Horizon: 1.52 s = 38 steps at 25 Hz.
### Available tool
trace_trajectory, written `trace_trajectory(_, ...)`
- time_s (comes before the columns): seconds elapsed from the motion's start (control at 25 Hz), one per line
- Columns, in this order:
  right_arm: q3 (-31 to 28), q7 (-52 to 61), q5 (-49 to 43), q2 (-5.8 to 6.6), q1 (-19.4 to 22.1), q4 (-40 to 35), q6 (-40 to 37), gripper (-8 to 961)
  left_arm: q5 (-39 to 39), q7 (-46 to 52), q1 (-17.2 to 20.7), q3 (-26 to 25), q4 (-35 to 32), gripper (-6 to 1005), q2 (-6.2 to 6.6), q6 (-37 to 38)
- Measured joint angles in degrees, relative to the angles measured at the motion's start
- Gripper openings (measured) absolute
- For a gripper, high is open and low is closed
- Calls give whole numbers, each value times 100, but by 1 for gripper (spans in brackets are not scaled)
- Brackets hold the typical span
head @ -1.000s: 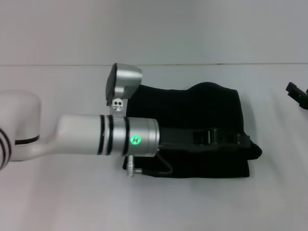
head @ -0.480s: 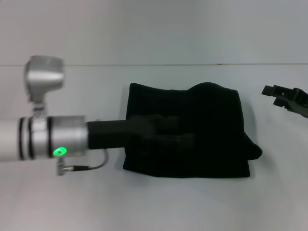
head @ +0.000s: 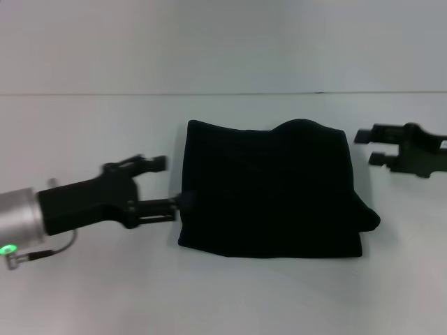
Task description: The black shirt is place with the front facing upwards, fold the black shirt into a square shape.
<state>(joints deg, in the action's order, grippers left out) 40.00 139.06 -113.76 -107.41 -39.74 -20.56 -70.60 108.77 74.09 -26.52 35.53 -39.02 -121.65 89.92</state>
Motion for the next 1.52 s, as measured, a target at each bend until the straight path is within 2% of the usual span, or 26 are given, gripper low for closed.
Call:
trace_trajectory(0.2,495,276,-13,-3,-142,-1,-266,717,-5,-170,252,-554,270,951,172,-263)
trace_trajectory(0.4,630,372,-174,-27,-312,-1,-496,717,16,-199,299,-843,644,950,270,-439)
trace_trajectory(0.68,655,379,-377,-87,-362,8,-288,716,170,-215,330,-833,735,948,286,-604)
trace_trajectory(0.96,390,382,-401,42,-120,-10,-323,716,179,-201,356,-831,734,947,299,-570)
trace_trajectory(1.08,321,384,-401,54,-63,-10,-370,716,183,-212,349,-832,738,946,301,-593)
trace_trajectory(1.52,359,329,-440,-53,-74,40,-336,717,191,-221,345,-837,741,944,292,-621)
